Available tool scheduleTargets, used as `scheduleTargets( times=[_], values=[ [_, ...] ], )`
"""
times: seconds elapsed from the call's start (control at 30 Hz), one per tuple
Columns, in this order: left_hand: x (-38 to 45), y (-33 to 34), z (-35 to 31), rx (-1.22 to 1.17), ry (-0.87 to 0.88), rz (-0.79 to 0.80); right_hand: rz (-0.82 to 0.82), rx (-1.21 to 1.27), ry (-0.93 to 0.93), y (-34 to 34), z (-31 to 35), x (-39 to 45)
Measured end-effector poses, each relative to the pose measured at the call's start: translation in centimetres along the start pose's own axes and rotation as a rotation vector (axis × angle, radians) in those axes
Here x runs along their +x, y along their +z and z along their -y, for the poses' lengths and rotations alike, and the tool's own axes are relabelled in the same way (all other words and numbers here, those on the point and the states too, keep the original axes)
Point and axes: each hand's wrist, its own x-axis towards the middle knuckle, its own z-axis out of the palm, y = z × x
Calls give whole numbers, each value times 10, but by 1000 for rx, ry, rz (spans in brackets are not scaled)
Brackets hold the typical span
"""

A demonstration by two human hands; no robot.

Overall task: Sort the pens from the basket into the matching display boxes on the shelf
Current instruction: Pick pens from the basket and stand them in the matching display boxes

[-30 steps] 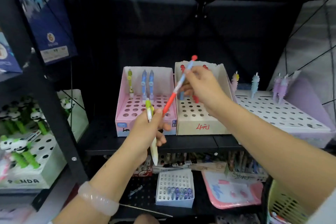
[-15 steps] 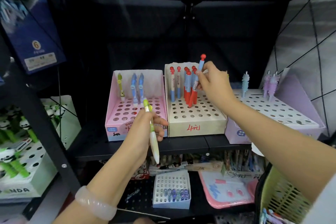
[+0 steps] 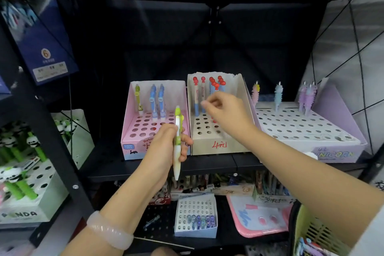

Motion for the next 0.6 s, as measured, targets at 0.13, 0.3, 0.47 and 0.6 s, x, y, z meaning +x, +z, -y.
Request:
scheduleTargets(
  times=[0.13,0.3,0.47,0.6],
  values=[
    [-5,1,2,63,78,21,404,257,72,16,25,-10],
    [-9,-19,-7,-142,24,40,627,614,110,24,33,-8],
    [-10,-48,-19,3,110,3,582,721,127,46,48,2],
    [1,-84,-32,418,370,-239,285,619,68,58,75,34]
  ],
)
